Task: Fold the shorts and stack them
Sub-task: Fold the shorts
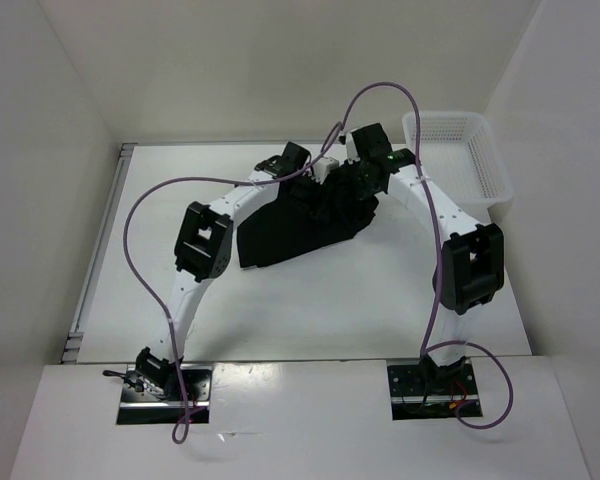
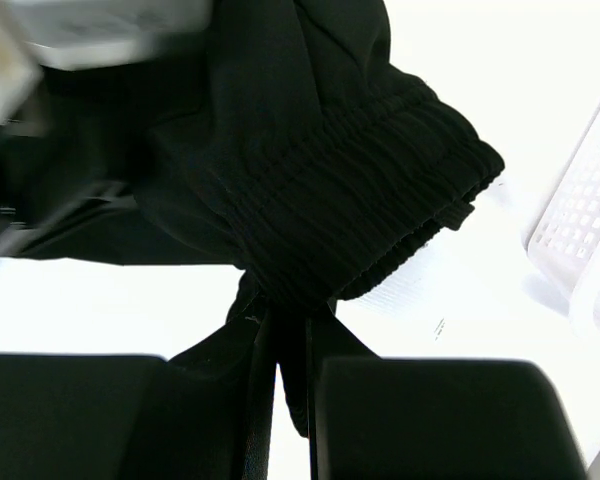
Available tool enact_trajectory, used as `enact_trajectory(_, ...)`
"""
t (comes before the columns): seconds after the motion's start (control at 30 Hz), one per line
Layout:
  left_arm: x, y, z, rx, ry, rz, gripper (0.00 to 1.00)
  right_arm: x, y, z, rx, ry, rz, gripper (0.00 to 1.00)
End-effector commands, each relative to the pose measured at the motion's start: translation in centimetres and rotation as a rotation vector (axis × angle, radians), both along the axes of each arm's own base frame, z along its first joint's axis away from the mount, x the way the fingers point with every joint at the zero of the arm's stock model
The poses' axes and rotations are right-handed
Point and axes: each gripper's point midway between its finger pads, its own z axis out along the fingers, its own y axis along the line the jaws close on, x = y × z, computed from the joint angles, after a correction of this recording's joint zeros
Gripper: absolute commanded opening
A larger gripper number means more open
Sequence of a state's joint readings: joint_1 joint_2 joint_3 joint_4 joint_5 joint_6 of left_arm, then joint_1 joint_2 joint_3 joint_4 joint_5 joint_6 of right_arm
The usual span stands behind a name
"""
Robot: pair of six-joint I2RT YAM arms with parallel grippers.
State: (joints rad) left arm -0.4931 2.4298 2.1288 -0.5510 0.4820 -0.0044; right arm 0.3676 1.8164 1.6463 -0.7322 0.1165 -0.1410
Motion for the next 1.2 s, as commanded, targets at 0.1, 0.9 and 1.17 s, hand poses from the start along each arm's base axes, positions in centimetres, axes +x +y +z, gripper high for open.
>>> enact_trajectory(0.1, 1.1, -3.4, 0.6, -0.105, -0.040, -0.082, 0.75, 0.4, -0.7, 2.8, 0.012, -0.098, -0.002, 0.00)
enact_trajectory(0.9, -1.5, 10.1, 4.9, 0.046, -0.025, 0.176, 0.85, 3.6, -13.4, 6.1, -0.137, -0.201, -0.217, 0.00)
enact_trajectory(1.17, 1.8, 13.8, -0.9, 0.091, 0.007, 0.270, 0.86, 5.7, -10.2, 4.2, -0.155, -0.165, -0.197, 0.00)
